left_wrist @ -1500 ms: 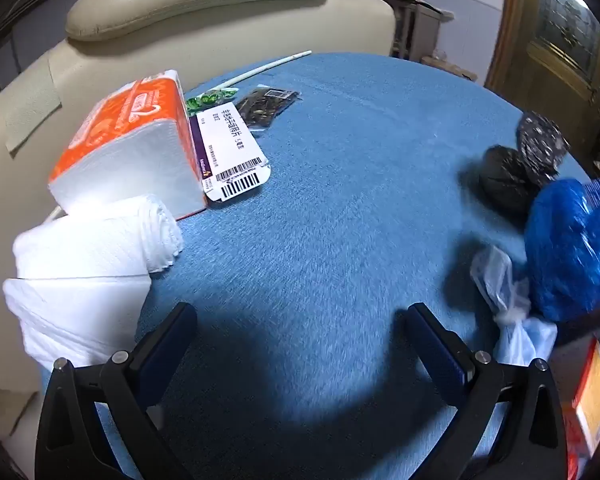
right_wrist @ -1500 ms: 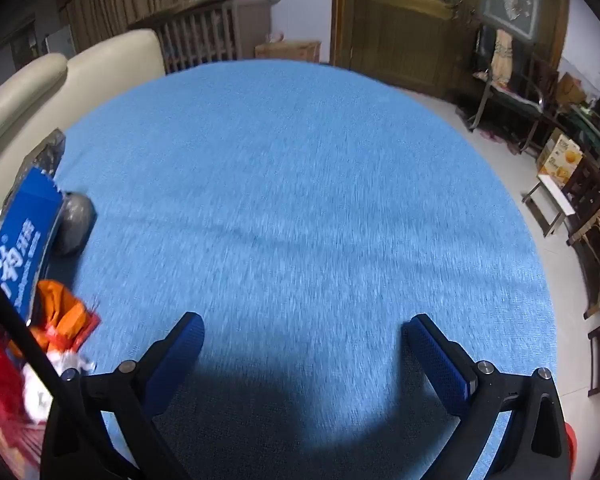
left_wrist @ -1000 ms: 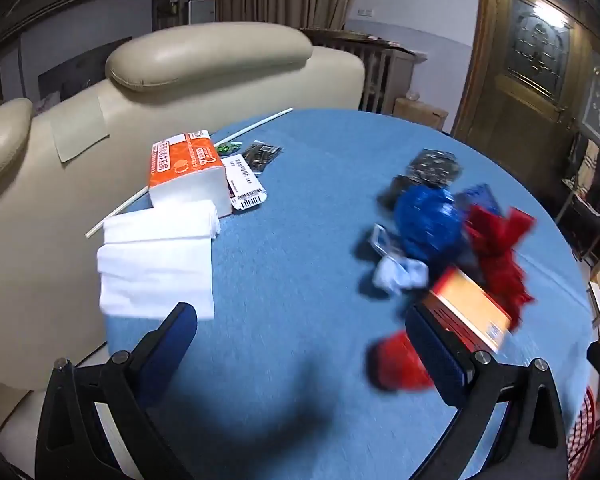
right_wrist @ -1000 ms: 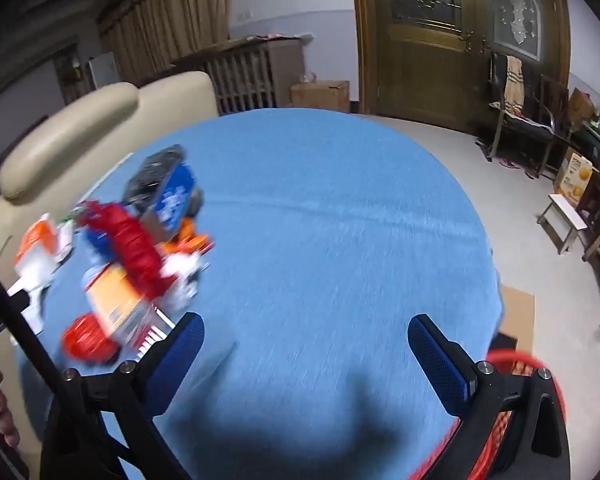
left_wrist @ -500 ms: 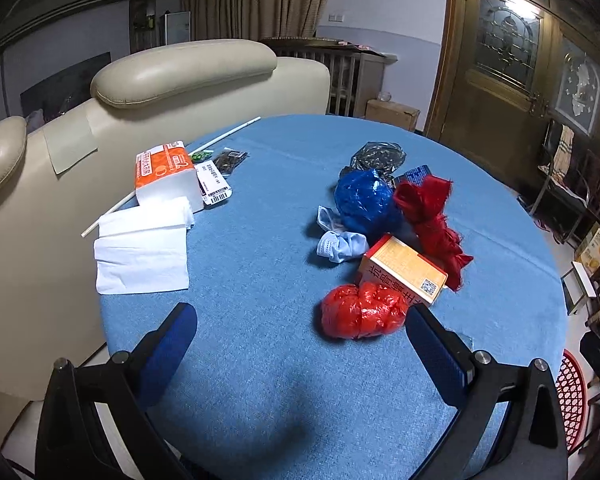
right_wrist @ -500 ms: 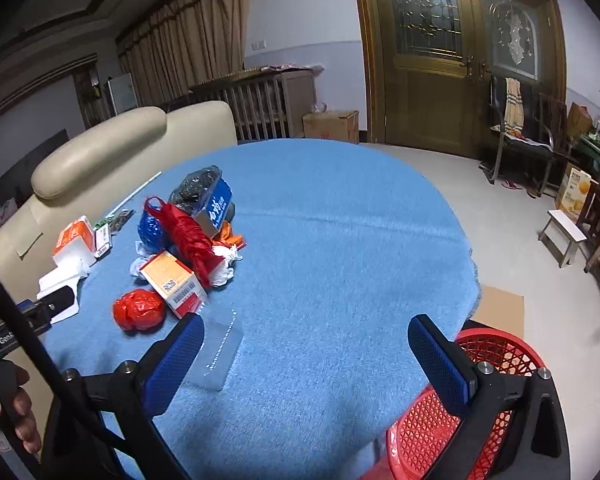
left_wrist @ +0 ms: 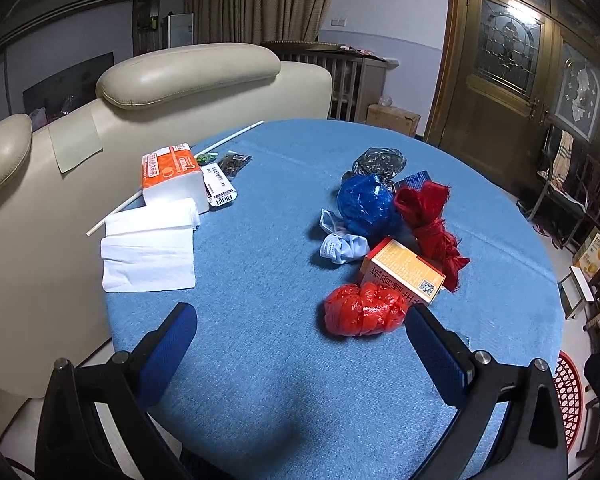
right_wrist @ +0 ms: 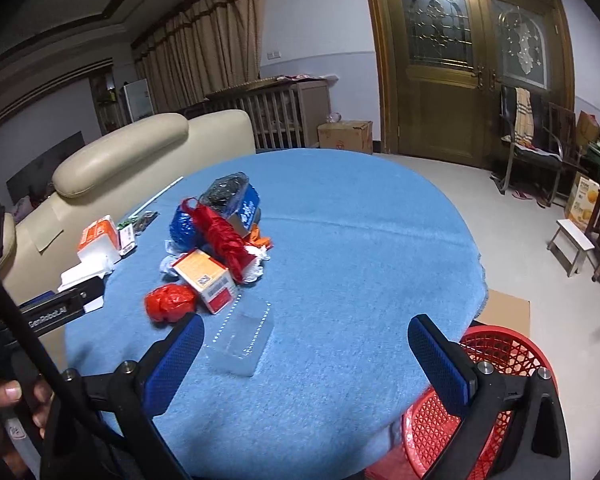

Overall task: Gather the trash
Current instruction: 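Move right gripper toward clear plastic container while left gripper approaches red plastic bag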

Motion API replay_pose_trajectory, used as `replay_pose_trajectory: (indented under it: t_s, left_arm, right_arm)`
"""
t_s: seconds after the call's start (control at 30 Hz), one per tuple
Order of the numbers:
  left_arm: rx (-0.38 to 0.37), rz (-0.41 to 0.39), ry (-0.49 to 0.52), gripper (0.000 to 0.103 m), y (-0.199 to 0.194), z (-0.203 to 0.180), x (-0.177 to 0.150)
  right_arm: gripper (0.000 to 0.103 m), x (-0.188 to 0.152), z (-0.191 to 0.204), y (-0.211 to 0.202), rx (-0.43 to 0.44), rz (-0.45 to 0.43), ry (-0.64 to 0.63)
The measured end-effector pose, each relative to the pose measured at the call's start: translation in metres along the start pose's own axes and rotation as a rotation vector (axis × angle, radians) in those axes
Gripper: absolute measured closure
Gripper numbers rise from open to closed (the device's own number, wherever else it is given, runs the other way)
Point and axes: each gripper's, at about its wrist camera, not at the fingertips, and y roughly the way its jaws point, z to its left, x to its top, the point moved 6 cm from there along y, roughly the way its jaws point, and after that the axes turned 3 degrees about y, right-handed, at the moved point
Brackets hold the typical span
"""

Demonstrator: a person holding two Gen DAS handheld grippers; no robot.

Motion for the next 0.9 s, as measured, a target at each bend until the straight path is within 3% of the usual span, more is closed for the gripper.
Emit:
replay_pose_trajectory:
  t_s: [0.9]
  left_arm:
    - [0.009, 0.001, -0.003, 0.000, -0.002, 0.008, -0.006]
  right_arm:
    - [0.000, -0.015, 0.036, -0.008, 0.058, 0.010, -0.068]
